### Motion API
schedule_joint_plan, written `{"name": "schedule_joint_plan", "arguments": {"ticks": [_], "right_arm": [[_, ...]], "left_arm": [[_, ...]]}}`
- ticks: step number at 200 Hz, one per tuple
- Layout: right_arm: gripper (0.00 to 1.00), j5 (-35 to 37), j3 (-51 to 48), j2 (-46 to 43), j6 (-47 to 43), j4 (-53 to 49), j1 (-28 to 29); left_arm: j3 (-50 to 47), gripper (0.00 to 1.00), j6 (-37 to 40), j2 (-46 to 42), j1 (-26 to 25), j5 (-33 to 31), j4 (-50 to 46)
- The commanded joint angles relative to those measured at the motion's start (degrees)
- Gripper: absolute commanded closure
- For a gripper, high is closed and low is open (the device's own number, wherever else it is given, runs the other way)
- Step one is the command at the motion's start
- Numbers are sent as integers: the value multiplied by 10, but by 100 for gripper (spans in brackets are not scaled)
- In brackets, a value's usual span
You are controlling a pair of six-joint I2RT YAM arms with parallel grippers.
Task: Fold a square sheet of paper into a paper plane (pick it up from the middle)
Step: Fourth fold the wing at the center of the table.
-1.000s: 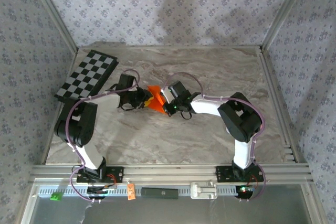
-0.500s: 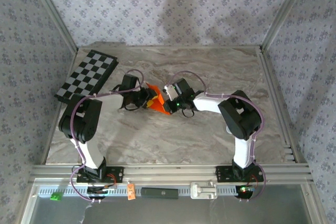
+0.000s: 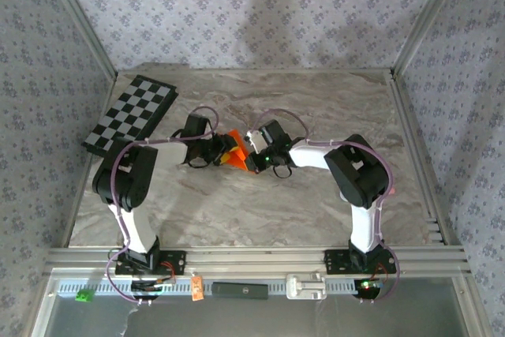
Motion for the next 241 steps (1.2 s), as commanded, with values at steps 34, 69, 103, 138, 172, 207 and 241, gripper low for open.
{"name": "schedule_joint_plan", "arguments": {"ticks": [34, 69, 103, 138, 172, 207, 241], "right_arm": [[86, -15, 14, 9, 6, -13, -8], [81, -10, 15, 1, 8, -16, -8], [69, 10, 0, -20, 5, -7, -7], [67, 27, -2, -18, -9, -7, -2], [68, 37, 5, -9, -14, -2, 7], [71, 44, 13, 0, -16, 2, 13], [73, 57, 14, 6, -15, 8, 15]], "left_arm": [[14, 51, 12, 15, -4, 4, -18], [26, 53, 9, 29, -5, -9, -54], [39, 53, 5, 41, -5, -19, -94], [46, 54, 1, 41, -5, -36, -133], [53, 54, -6, 47, -5, -36, -157], [60, 51, -5, 53, -5, -38, -180], [62, 51, -6, 60, -5, -37, -188]]}}
